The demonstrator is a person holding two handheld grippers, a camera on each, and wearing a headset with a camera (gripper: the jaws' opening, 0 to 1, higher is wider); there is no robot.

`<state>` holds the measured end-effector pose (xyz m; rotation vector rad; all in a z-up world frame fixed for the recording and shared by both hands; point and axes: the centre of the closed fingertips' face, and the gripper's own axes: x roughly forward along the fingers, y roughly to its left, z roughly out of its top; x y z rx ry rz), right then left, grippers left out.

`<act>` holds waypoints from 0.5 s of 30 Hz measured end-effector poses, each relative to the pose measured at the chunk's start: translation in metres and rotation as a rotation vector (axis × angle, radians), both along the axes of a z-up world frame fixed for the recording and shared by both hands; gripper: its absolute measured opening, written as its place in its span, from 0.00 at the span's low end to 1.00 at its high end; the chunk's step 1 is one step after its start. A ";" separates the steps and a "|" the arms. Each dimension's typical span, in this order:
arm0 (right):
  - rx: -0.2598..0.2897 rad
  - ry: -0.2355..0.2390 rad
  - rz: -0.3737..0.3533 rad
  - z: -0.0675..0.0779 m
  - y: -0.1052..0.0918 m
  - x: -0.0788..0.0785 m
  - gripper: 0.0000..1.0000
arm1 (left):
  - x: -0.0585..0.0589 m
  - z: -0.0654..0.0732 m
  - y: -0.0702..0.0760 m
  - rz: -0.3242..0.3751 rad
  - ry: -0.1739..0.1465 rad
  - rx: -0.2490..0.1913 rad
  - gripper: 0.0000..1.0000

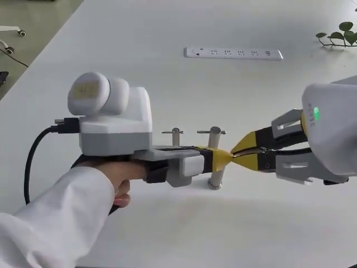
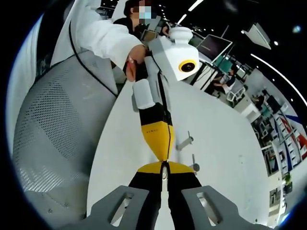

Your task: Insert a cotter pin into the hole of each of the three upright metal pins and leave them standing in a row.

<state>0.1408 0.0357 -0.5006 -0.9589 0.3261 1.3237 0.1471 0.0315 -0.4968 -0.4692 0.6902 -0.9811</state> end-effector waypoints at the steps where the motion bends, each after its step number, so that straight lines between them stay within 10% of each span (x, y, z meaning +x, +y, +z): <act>1: -0.002 -0.006 0.005 0.000 0.000 0.000 0.00 | 0.000 0.000 0.000 0.001 -0.001 0.000 0.00; 15: 0.029 -0.004 0.002 0.004 -0.001 0.003 0.06 | 0.001 0.004 0.007 0.003 0.004 -0.017 0.00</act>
